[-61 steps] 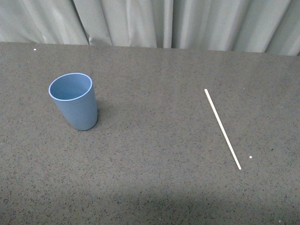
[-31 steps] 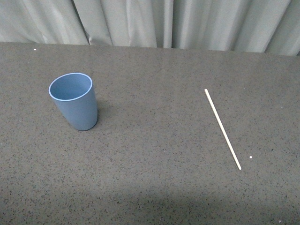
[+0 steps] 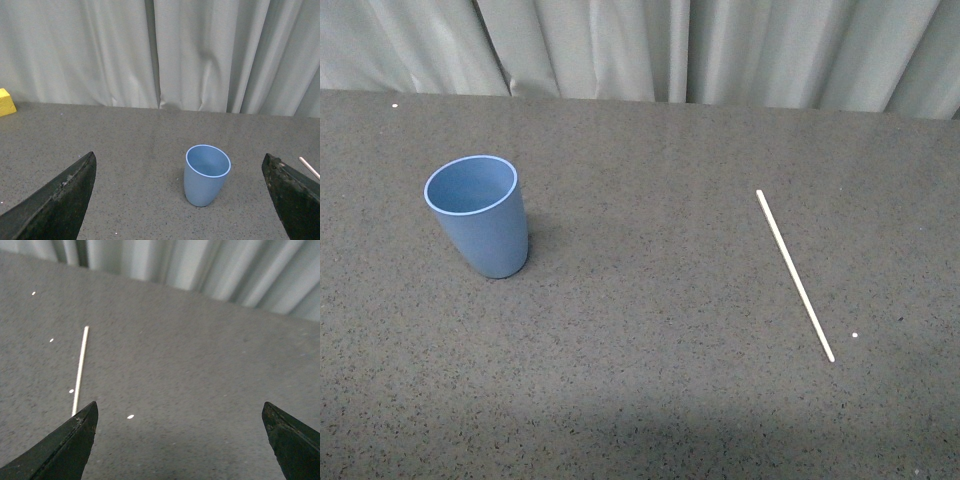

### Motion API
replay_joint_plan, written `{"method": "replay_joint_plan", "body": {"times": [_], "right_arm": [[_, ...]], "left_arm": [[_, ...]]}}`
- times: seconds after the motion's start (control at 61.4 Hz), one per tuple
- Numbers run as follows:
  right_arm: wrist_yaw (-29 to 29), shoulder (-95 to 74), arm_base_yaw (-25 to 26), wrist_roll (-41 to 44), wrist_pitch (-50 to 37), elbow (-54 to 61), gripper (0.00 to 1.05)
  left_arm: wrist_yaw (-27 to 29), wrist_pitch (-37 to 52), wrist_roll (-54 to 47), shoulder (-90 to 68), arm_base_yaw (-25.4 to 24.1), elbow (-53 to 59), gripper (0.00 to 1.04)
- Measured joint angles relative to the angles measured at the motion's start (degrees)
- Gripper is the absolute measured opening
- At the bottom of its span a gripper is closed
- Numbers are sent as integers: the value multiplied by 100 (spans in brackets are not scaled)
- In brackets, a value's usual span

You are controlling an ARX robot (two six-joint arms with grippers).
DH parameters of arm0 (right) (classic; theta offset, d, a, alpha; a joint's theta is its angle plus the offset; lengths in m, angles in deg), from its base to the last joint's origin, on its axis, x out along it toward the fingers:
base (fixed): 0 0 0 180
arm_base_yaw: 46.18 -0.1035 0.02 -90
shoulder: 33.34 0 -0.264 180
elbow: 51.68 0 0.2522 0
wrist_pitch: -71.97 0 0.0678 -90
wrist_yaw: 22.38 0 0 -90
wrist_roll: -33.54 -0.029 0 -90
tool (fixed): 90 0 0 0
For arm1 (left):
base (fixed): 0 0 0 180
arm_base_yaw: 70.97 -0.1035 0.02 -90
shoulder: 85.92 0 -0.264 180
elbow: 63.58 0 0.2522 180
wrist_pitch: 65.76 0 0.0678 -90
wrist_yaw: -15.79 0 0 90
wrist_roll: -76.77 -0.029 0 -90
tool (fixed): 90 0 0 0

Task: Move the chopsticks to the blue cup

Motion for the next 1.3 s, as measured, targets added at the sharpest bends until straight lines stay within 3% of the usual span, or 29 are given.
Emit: {"method": "replay_joint_plan", "body": {"times": [0.228,0.488,0.814,1.302], "right_arm": [[-671,-3456,-131,-529,256,-1738,95],[-1025,-5761,-348,-914,1217,-3637,95],[-933,-7650,-535,-1394,2524,-5772,95],[-890,-8959,-901,-1799,3698,-7451,95]], "left_arm": [[0,0,0,0,0,0,98],[0,0,0,0,0,0,98],[0,0,-2,0,0,0,98],[0,0,0,0,0,0,98]]}}
